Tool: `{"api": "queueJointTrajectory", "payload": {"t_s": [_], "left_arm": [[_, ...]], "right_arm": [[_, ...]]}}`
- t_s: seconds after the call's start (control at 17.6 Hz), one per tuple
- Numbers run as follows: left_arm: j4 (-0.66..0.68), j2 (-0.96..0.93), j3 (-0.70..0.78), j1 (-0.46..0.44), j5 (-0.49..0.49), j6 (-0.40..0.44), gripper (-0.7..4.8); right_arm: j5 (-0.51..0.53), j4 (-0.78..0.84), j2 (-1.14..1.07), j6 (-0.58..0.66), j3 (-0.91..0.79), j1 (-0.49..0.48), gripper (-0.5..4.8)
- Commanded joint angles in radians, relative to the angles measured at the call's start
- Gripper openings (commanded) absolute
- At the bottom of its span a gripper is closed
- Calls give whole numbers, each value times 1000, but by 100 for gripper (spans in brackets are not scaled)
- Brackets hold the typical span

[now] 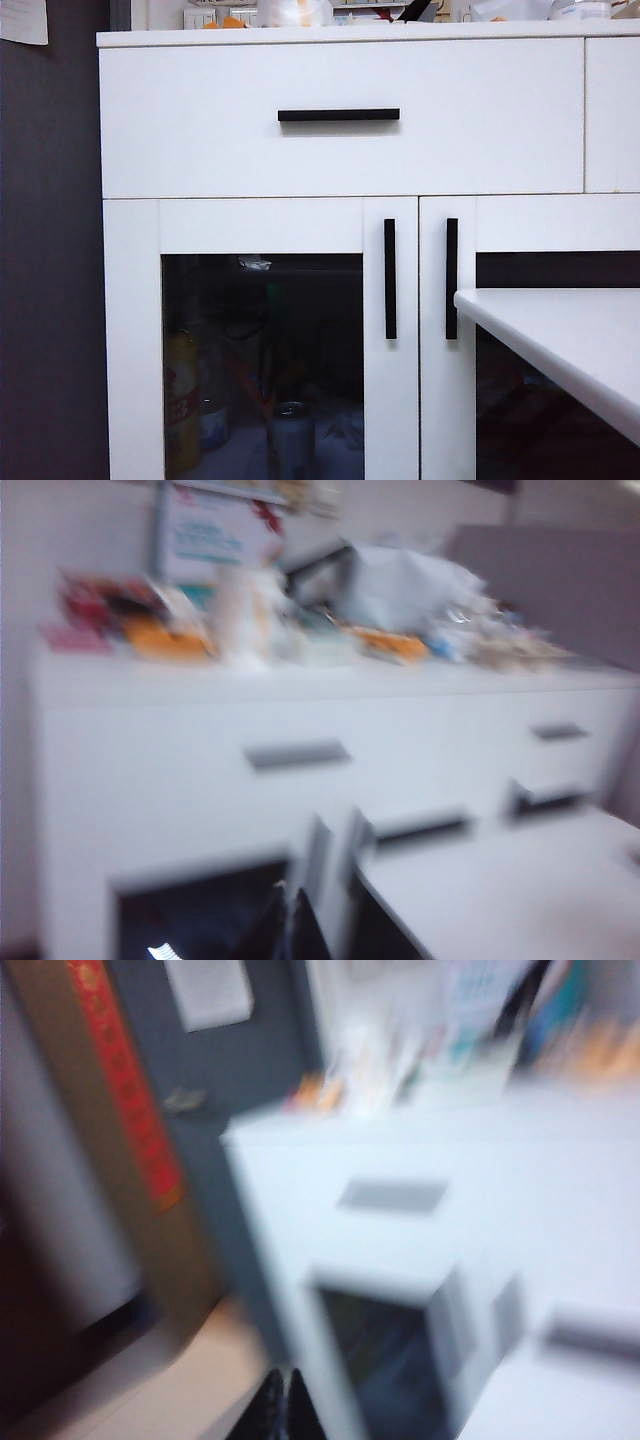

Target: Open the left door of the white cabinet, pick up a can of beverage from the table on the right, place it inside the cabinet, and finally close the cabinet door.

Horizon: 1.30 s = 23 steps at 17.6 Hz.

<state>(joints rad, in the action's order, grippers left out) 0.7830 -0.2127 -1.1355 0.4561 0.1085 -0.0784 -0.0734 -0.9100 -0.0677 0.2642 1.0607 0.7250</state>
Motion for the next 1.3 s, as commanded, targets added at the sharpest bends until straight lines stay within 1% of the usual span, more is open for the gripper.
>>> {"api": "queueJointTrajectory", "payload": {"t_s": [0.06, 0.11, 0.23, 0.28, 0.34, 0.4, 0.45, 0.51, 0.57, 0.68, 0.79, 0.91, 1.02, 1.08, 1.13, 1.25, 1.3], "left_arm": [[-28, 160, 224, -5, 135, -133, -5], [-57, 189, 298, -5, 162, -178, -5], [-129, 204, 426, -6, 185, -226, -5], [-172, 202, 489, -6, 178, -252, -5], [-224, 198, 554, -6, 149, -277, -5], [-281, 197, 607, -6, 111, -340, -5], [-338, 197, 665, -6, 105, -425, -5], [-375, 197, 708, -6, 105, -488, -5], [-401, 197, 776, -6, 103, -517, -5], [-404, 197, 838, -6, 90, -478, -5], [-404, 198, 886, -6, 71, -397, -5], [-415, 198, 930, -6, 71, -288, -5], [-432, 198, 949, -6, 63, -196, -5], [-434, 198, 959, -6, 44, -179, -5], [-433, 198, 980, -6, 6, -185, -5], [-431, 198, 990, -6, 3, -226, -5], [-430, 198, 990, -6, 3, -224, -5]], "right_arm": [[133, 328, -17, 6, -230, -55, -1], [180, 484, -19, -6, -320, -76, -1], [190, 699, -38, -6, -467, -96, -1], [180, 795, -52, -6, -543, -99, -1], [178, 866, -67, -6, -610, -100, -1], [180, 908, -83, -6, -661, -100, -1], [180, 924, -95, -6, -710, -100, -1], [180, 917, -100, -6, -740, -100, -1], [180, 907, -101, 1, -785, -100, -1], [173, 908, -101, -10, -830, -102, -1], [155, 908, -102, -10, -867, -101, -1], [99, 906, -101, -10, -919, -101, -1], [56, 901, -101, -10, -942, -101, -1], [24, 896, -101, -11, -949, -101, -1], [-7, 853, -101, -27, -960, -101, -1], [-7, 749, -101, -35, -964, -101, 4], [-6, 699, -101, -32, -964, -101, 13]]}}
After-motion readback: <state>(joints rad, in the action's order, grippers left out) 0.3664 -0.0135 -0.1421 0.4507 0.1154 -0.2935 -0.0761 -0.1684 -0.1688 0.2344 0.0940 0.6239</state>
